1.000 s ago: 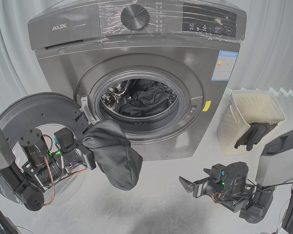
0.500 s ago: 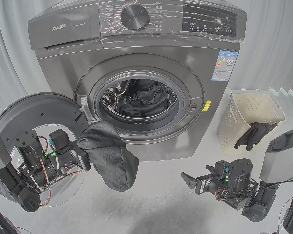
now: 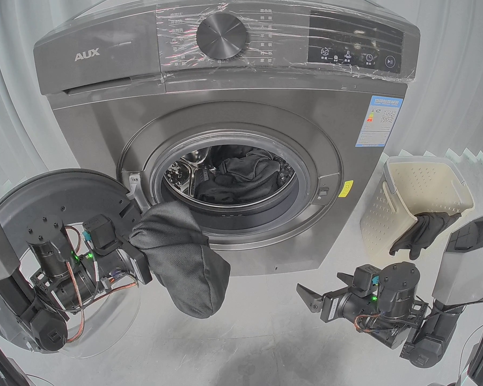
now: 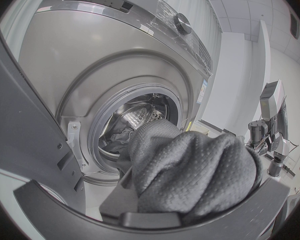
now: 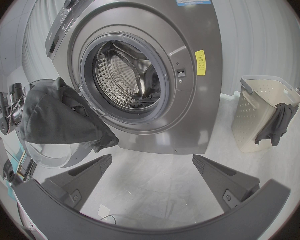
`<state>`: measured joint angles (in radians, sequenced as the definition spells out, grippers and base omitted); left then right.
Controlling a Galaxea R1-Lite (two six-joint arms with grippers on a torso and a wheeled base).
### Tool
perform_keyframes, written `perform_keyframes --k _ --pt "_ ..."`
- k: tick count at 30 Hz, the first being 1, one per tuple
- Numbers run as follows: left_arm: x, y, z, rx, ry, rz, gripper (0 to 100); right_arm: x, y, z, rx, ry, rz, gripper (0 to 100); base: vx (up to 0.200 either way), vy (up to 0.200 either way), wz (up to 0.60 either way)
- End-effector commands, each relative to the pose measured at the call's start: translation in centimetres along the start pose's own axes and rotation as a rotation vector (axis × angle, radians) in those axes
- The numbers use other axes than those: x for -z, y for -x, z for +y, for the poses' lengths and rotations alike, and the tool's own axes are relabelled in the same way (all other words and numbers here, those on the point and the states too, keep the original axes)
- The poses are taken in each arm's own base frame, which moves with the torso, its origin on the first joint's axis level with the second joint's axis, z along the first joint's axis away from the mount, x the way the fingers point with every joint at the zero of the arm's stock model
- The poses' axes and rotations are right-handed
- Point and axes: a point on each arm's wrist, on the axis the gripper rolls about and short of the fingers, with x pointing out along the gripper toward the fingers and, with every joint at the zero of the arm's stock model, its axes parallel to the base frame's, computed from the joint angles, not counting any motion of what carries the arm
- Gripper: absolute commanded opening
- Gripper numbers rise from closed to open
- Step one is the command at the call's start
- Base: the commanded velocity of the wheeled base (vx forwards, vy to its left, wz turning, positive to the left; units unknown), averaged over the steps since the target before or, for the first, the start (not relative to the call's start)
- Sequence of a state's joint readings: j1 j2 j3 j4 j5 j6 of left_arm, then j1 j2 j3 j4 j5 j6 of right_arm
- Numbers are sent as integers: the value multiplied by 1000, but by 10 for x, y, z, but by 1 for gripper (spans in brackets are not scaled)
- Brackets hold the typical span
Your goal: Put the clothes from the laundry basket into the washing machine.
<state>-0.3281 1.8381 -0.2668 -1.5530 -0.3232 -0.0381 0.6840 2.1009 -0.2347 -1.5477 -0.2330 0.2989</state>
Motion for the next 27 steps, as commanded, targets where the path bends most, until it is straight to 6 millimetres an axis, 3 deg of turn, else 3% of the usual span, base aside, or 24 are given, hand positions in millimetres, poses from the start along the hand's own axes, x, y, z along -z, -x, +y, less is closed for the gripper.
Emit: perform_keyframes --k 1,27 --pt "1 -1 0 2 1 3 0 -3 2 4 -17 -3 -15 100 200 0 0" --pt "9 -3 -8 32 -24 38 0 -2 4 9 -34 -2 -11 100 38 0 0"
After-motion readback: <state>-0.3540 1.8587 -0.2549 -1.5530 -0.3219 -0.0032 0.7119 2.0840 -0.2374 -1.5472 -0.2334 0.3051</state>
